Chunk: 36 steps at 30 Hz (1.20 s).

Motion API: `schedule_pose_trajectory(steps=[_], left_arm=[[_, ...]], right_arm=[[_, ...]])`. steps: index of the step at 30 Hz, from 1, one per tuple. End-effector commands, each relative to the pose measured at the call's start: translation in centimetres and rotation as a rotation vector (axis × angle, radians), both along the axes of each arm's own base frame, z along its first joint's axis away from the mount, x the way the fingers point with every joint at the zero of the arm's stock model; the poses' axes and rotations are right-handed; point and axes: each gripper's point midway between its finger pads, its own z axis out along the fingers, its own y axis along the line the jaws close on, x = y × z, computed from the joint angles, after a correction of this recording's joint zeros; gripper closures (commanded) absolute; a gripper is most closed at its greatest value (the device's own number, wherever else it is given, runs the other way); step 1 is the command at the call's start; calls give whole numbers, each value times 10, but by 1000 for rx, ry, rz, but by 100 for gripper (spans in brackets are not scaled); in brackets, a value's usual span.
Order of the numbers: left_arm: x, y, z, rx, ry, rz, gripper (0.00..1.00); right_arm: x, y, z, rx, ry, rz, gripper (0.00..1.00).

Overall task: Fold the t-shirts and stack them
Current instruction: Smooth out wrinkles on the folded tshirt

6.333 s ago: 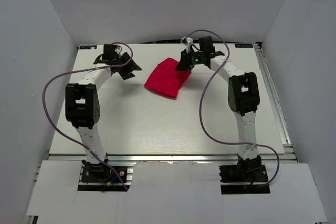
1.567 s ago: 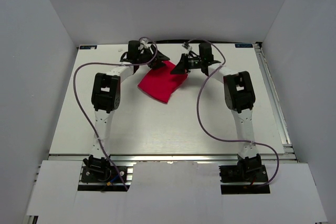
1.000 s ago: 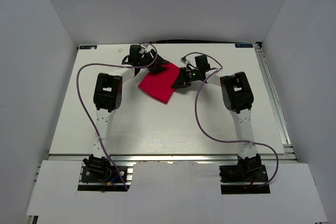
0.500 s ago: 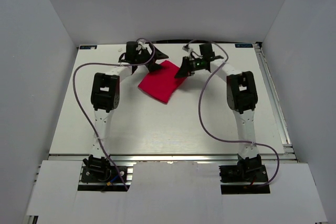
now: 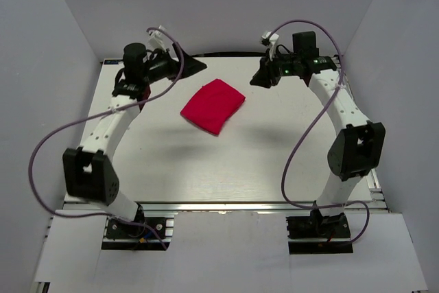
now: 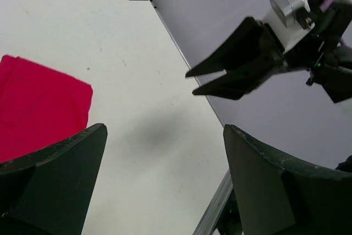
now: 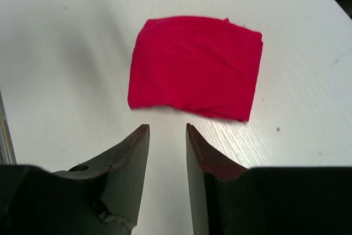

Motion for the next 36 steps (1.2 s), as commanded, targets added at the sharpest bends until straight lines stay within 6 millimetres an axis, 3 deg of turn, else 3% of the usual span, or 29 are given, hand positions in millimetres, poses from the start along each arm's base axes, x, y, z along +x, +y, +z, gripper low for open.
schedule_pose_trajectory(steps=[1,2,4,5,6,8,11,16,23,30,36], left_arm=[[-26,17,-24,87,-1,48,2],[-40,21,-8,93,-59,53,2],[-53,26,-18,109,-49,70,2],[-60,29,-20,118,-47,72,2],[-69,31,-13,117,-70,76,2],[-78,35,-24,130,-46,88,2],[-92,41,-23,135,-56,109,2],[-110,53,-9,134,-102,170,2],[-128,59,-13,113,-89,206,2],[-136,64,-13,111,-97,226,2],[-138,63,-16,106,-88,219,2]], right_arm=[[-6,-18,-3,-100,-75,-41,58],[-10,-21,4,-104,-91,-53,49],[-20,-24,5,-108,-86,-57,39],[-23,-26,3,-113,-78,-62,14],[-27,-27,1,-115,-75,-65,11],[-35,-32,-4,-122,-68,-88,11],[-43,-40,-6,-138,-98,-118,11],[-45,-58,10,-172,-195,-228,11],[-55,-73,19,-186,-292,-295,11],[-53,-90,11,-157,-239,-469,11],[-54,-97,16,-141,-215,-547,11]])
